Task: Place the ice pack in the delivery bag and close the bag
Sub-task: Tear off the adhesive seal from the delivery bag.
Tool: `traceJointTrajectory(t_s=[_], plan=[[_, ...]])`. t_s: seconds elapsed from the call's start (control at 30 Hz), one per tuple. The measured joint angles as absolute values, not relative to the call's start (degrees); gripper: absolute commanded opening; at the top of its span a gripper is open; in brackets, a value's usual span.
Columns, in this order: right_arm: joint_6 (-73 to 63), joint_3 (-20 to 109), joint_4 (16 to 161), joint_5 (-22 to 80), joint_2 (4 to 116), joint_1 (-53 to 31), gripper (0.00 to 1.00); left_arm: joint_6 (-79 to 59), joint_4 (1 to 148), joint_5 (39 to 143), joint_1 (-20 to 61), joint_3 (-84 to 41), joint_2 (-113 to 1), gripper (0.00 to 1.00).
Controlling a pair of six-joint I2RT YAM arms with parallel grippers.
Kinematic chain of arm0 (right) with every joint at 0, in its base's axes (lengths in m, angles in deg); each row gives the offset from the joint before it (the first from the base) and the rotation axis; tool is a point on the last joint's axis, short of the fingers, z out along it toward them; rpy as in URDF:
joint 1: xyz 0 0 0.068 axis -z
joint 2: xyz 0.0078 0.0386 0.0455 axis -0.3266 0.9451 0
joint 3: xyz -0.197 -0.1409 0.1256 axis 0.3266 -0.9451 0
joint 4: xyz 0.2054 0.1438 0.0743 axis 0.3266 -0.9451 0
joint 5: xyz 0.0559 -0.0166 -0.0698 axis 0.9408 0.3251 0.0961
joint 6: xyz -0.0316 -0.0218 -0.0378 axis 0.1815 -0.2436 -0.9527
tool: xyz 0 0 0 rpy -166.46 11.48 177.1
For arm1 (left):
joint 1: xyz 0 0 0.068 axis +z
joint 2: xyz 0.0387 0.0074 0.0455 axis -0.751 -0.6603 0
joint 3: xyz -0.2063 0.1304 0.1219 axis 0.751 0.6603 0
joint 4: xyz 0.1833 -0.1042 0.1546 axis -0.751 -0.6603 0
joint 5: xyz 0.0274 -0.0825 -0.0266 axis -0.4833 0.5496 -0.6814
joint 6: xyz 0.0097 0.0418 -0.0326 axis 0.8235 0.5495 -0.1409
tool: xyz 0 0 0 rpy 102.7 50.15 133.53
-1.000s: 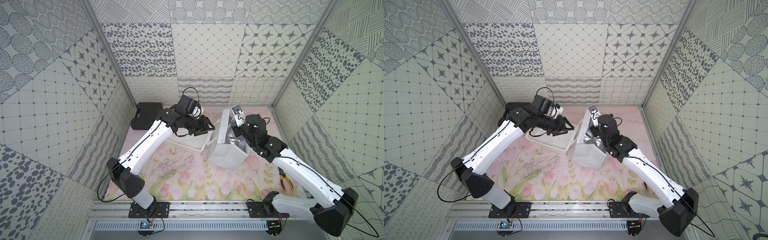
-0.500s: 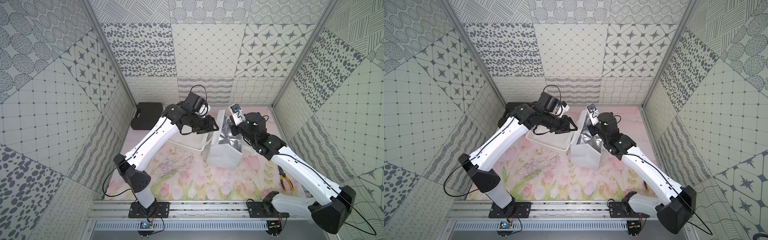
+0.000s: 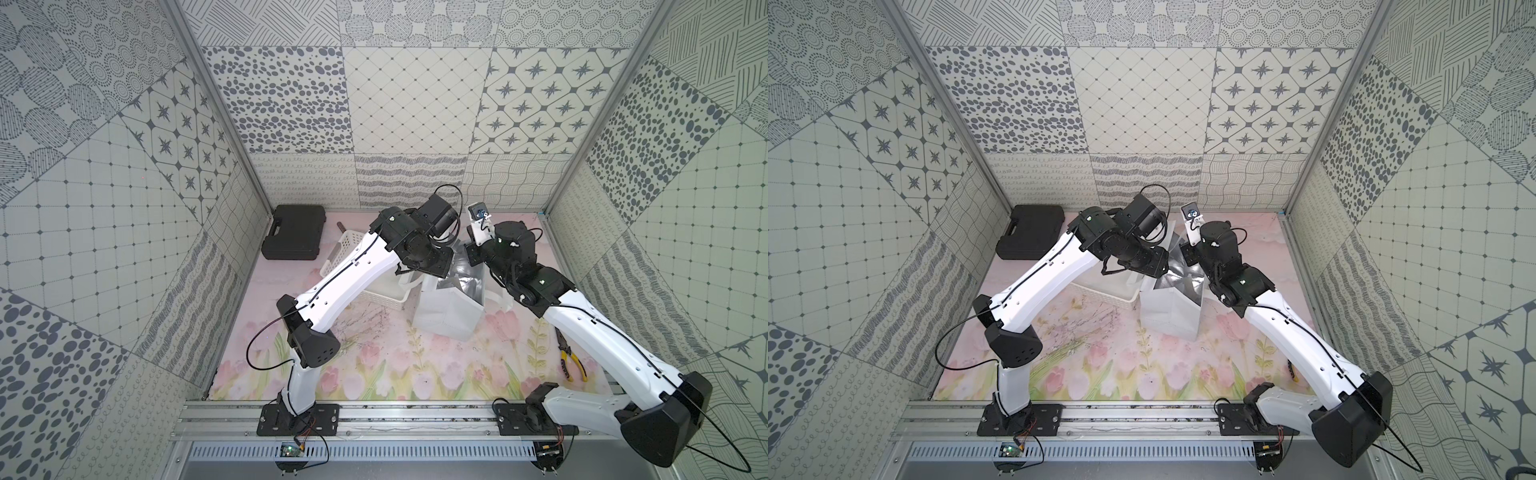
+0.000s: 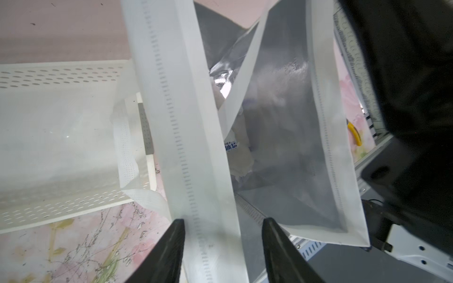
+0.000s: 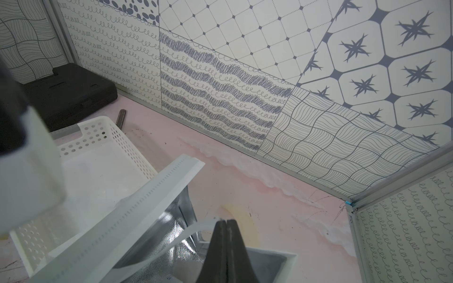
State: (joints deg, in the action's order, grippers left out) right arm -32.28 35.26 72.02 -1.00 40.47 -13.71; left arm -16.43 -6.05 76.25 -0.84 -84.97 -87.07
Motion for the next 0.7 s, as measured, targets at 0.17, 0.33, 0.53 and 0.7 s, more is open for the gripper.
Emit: traceJointTrajectory(t_s=[0.17,0.33,0.53,0.7], plan=[[-31.9,35.3,72.0,-1.9,40.2,-13.3,0.00,-15.1,-8.3,71.0,-1.5,-85.6,-87.7,0.35],[-31.3,35.3,72.0,-3.6,40.2,-10.5,0.00,-14.4,-9.7,67.1,-1.5,-85.7,-87.3,0.33],[-29.7,36.4,71.8,-6.2,40.3,-4.2,0.00,-14.1,-10.9,63.6,-1.5,-85.6,-86.6,0.31],[-27.3,38.3,72.1,-8.9,41.1,3.0,0.00,-14.0,-11.4,62.0,-1.3,-85.1,-85.9,0.30]])
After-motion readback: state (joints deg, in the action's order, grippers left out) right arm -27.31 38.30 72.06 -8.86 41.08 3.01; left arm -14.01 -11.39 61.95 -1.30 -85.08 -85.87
